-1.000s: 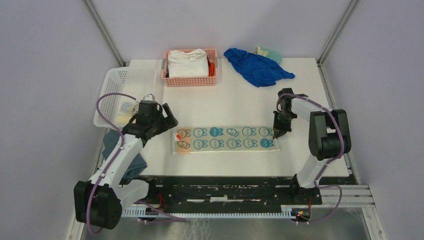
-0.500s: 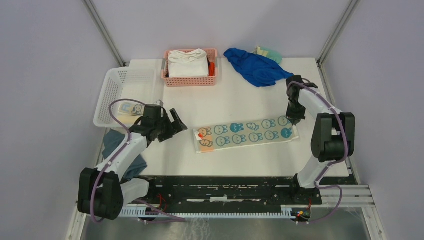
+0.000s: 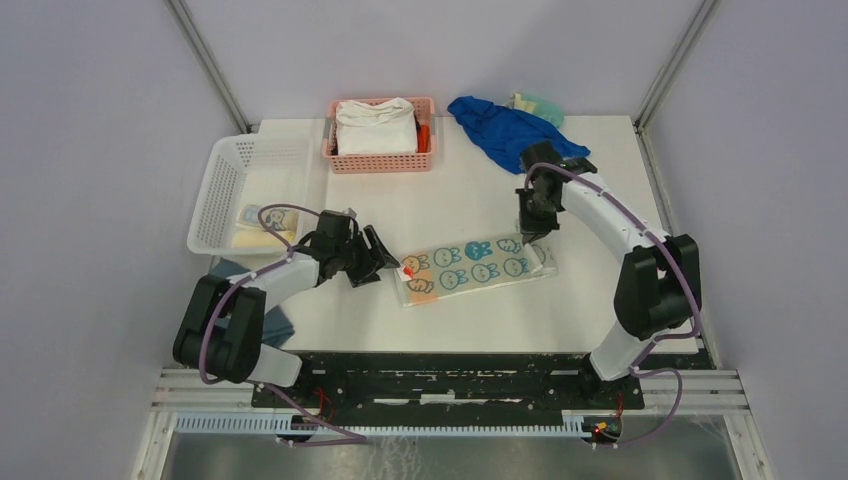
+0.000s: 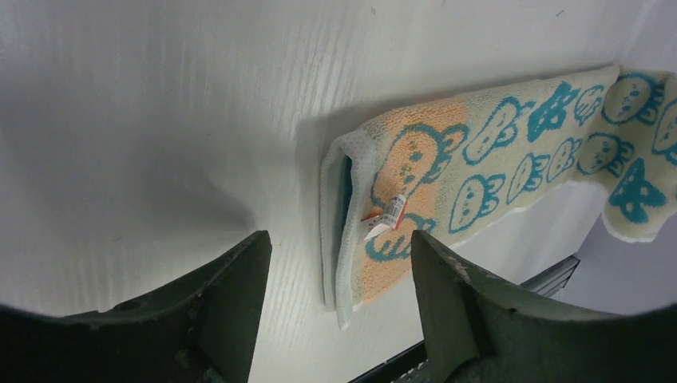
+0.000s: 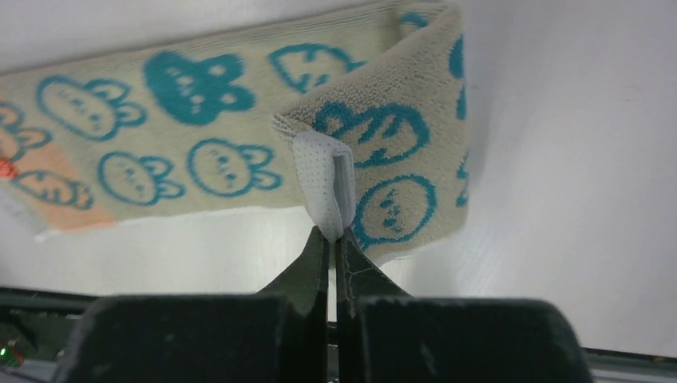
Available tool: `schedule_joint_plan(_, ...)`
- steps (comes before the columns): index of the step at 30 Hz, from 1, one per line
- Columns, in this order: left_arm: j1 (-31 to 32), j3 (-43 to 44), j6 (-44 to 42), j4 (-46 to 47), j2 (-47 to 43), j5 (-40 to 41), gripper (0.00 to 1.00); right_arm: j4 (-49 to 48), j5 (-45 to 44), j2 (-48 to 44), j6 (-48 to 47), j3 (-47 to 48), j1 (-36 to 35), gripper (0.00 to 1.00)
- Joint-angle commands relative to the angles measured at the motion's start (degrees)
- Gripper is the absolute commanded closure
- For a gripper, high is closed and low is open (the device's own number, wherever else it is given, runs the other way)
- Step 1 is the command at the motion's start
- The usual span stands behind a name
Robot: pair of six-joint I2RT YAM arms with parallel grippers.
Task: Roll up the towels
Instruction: Fold the towel at the center of the board.
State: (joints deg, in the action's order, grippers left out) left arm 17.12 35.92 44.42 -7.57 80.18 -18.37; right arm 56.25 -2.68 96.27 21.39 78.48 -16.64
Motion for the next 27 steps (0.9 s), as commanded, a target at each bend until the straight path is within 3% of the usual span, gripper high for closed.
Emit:
schedule_joint_plan(1,0.93,0.27,4.59,6.57,3.67,-2.35,0.32,-0.67,8.25,0.75,2.88,5.14,-6.07,0.99)
schedule_joint_plan(15,4.85,-1.29,5.94,9.72,6.82,-1.95,0.71,2.76,7.42,15.07,10.86,21.81,-21.69,1.00)
schedule_joint_plan(27,6.49,-1.81,6.31,10.21,6.34,-0.50,0.76,5.51,7.04,23.87,13.14,32.30,-30.48,0.99)
